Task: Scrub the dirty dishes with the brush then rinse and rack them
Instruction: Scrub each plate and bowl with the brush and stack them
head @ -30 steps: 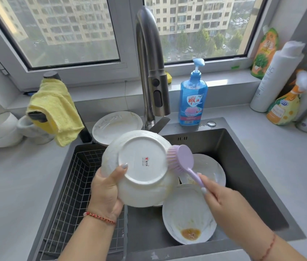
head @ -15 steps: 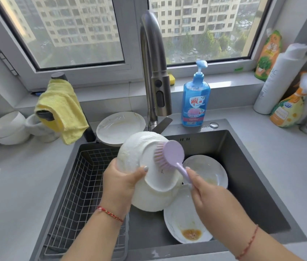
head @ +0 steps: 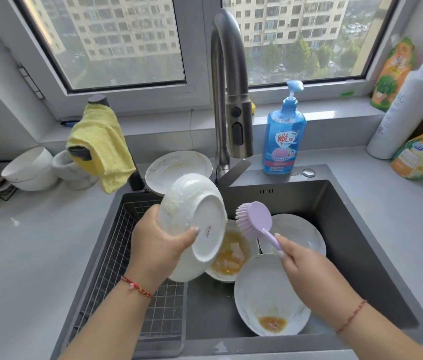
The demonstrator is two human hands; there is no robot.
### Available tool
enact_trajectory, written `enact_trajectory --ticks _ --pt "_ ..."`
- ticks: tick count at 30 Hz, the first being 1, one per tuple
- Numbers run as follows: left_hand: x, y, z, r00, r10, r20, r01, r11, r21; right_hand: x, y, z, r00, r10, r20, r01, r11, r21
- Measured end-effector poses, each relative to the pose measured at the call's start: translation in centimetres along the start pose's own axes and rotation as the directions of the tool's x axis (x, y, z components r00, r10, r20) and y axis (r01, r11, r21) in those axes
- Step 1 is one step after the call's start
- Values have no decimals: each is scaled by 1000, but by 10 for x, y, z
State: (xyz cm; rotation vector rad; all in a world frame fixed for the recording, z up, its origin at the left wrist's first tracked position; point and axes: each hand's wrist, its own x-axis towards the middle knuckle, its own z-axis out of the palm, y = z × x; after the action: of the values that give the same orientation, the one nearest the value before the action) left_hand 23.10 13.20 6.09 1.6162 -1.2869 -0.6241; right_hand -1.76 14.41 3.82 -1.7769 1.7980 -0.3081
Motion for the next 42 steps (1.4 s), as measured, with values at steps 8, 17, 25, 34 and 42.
enact_trajectory --ticks 8,17,25,34,42 --pt "20 -11 -31 660 649 378 -725 418 548 -2 4 -1 999 37 40 -40 996 74" --pt "68 -52 -16 558 670 490 -788 242 566 0 8 2 994 98 44 -104 985 139" --pt "119 -66 4 598 596 536 -782 287 553 10 18 6 989 146 29 -149 980 130" --pt "151 -73 19 618 534 577 -775 293 559 19 20 4 985 171 17 -172 977 126" --pt "170 -79 21 604 531 594 -788 285 546 25 21 5 986 165 1 -164 982 97"
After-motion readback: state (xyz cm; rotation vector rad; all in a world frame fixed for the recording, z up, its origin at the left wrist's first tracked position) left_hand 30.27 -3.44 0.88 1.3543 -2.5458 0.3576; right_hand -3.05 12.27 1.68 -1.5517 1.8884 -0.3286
